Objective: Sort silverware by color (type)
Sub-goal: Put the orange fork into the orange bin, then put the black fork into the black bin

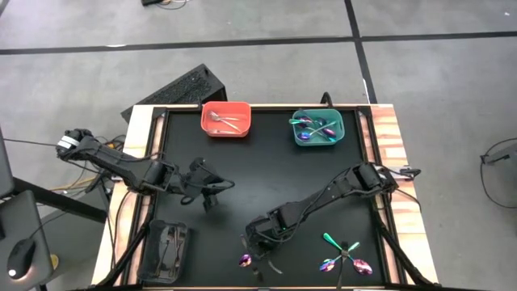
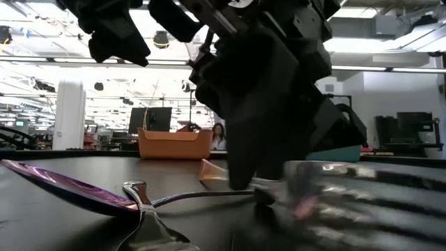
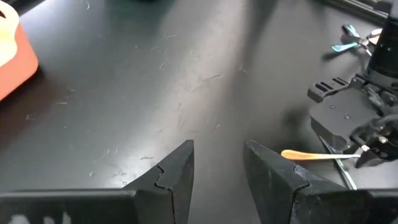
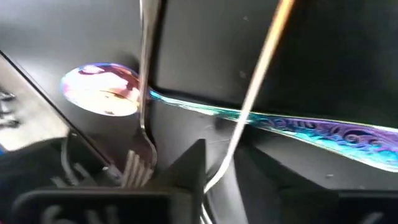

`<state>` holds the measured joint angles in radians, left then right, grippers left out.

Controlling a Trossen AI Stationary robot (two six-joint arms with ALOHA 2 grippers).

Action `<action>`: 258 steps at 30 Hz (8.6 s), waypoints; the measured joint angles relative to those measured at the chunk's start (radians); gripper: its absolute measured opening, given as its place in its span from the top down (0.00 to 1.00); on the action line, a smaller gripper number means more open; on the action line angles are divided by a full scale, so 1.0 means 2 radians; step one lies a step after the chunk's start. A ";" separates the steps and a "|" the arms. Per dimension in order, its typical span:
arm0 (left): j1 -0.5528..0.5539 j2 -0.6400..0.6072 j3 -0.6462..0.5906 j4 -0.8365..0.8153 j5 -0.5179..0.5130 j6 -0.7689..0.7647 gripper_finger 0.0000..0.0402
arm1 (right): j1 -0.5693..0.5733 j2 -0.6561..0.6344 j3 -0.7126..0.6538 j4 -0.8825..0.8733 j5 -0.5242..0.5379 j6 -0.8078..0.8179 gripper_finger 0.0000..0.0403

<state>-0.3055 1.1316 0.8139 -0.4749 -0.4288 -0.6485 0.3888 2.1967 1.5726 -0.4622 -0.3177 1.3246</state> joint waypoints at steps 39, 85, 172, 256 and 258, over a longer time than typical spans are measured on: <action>0.127 -0.053 0.005 -0.029 -0.024 -0.005 0.69 | -0.341 -0.127 0.062 -0.067 0.146 -0.597 0.98; 0.192 -0.072 0.005 -0.025 -0.021 -0.105 0.69 | -0.431 0.042 0.299 -0.133 0.107 -0.671 0.46; 0.103 0.014 0.000 0.075 0.057 0.097 0.69 | 0.284 -0.179 -0.209 -0.129 0.089 0.456 0.63; 0.164 0.017 0.000 0.302 0.101 0.141 0.98 | -0.267 -0.310 -0.201 0.396 0.041 -0.427 0.99; 0.161 0.016 0.000 0.301 0.110 0.124 0.98 | -0.268 -0.310 -0.201 0.395 0.040 -0.410 0.97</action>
<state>0.0174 1.1638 0.8139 0.1262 -0.2080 -0.3997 -0.1475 1.5764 1.1713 0.3281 -0.2379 0.5042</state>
